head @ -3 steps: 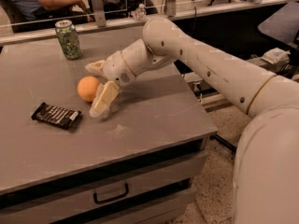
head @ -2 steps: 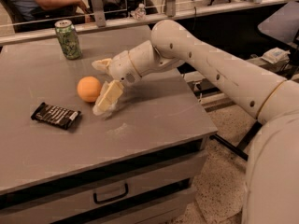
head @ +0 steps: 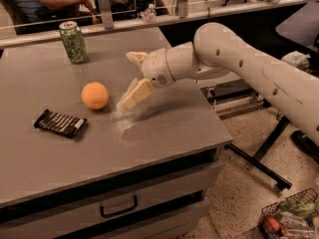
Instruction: Move orange near rxbar chocolate
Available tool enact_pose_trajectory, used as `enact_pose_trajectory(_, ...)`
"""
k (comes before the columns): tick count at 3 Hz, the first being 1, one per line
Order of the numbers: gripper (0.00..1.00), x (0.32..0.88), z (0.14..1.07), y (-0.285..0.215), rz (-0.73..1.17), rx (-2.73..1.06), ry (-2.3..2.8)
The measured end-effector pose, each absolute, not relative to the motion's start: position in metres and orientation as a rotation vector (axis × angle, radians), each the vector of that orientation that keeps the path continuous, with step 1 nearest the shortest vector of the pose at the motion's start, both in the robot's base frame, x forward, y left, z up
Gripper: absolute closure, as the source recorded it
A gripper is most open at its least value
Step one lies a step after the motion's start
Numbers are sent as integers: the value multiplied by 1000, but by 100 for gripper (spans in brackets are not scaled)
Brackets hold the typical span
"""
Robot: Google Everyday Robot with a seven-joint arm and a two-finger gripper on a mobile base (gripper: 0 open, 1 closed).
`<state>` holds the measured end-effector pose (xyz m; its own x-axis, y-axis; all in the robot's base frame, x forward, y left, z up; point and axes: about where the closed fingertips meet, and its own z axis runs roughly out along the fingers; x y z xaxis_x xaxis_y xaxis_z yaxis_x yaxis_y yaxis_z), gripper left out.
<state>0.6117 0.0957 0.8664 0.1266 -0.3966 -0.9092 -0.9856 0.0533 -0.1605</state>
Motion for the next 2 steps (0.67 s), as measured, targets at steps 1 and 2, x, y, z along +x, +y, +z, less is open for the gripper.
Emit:
enact_pose_trajectory(1,0,621,876,62,718,-1383,1460)
enact_pose_trajectory(2,0,621,876,62,718,-1383,1460)
